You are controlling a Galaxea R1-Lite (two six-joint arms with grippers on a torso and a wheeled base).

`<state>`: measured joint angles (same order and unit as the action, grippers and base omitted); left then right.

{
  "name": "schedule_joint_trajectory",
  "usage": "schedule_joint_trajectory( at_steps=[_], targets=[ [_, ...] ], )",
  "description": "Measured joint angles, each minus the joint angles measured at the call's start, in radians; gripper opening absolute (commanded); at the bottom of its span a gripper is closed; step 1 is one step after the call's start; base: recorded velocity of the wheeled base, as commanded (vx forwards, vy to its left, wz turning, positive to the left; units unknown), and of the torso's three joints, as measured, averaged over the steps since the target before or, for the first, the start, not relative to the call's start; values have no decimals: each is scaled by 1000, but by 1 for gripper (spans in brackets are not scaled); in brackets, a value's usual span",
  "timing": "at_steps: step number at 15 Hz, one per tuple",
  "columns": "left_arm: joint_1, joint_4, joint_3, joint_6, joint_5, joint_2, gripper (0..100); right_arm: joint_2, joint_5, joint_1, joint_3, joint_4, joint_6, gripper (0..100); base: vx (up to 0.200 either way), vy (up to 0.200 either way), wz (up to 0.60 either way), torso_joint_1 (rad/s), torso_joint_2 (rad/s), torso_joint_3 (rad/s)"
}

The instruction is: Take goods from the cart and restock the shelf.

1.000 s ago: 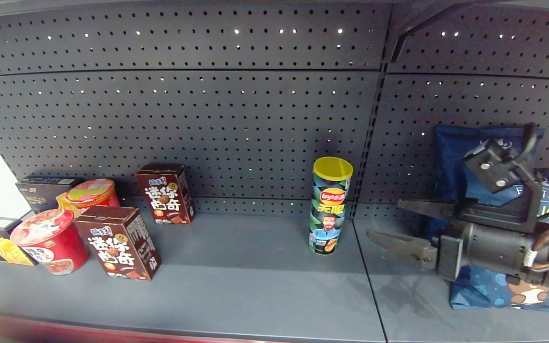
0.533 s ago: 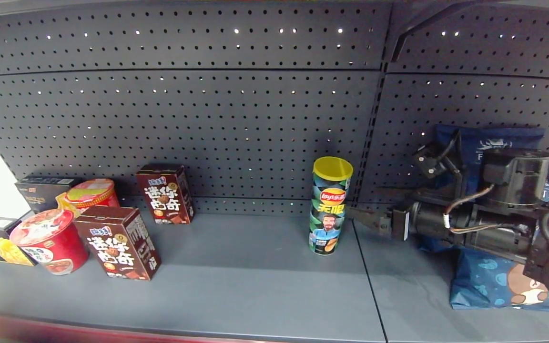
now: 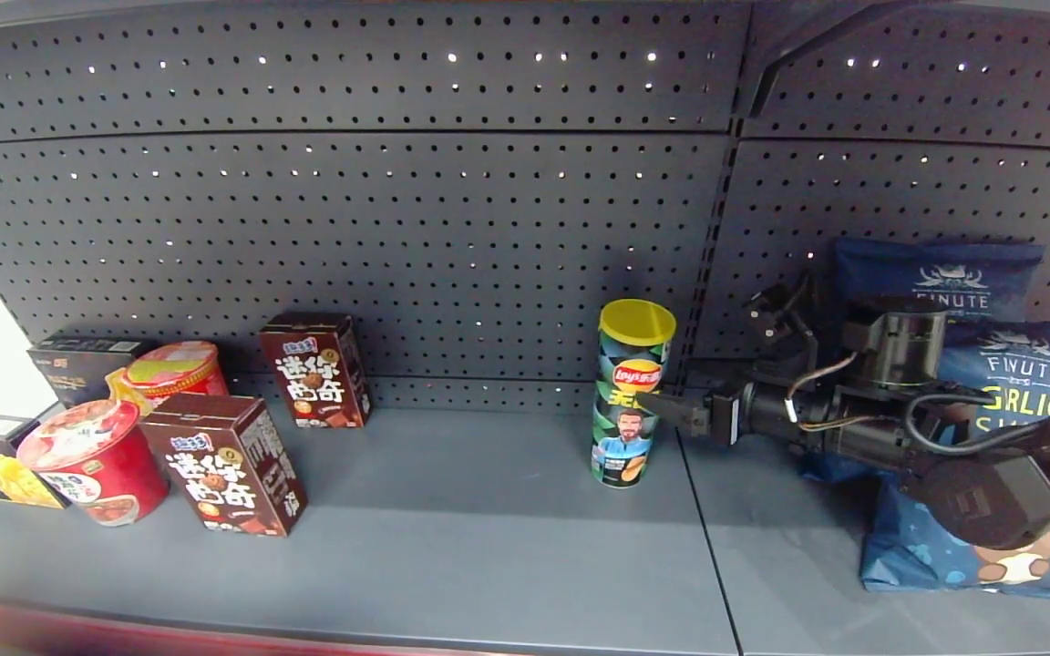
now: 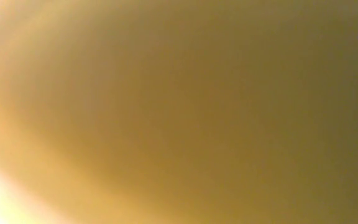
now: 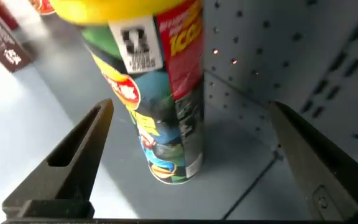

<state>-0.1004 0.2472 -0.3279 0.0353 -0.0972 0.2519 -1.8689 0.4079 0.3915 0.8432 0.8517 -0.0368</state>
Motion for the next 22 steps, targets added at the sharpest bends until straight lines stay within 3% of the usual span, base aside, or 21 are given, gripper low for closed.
schedule_joint_trajectory(
  at_steps=[17, 18, 22],
  targets=[
    [1, 6, 14, -1, 4, -3, 0, -263, 6, 53, 135, 44, 9, 100, 0, 0, 0, 0, 0, 0],
    [1, 7, 21, -1, 4, -5, 0, -272, 15, 54, 137, 69, 10, 0, 0, 0, 0, 0, 0, 0],
    [3, 6, 31, -2, 6, -12, 0, -283, 23, 71, 137, 110, 30, 0, 0, 0, 0, 0, 0, 0]
  ],
)
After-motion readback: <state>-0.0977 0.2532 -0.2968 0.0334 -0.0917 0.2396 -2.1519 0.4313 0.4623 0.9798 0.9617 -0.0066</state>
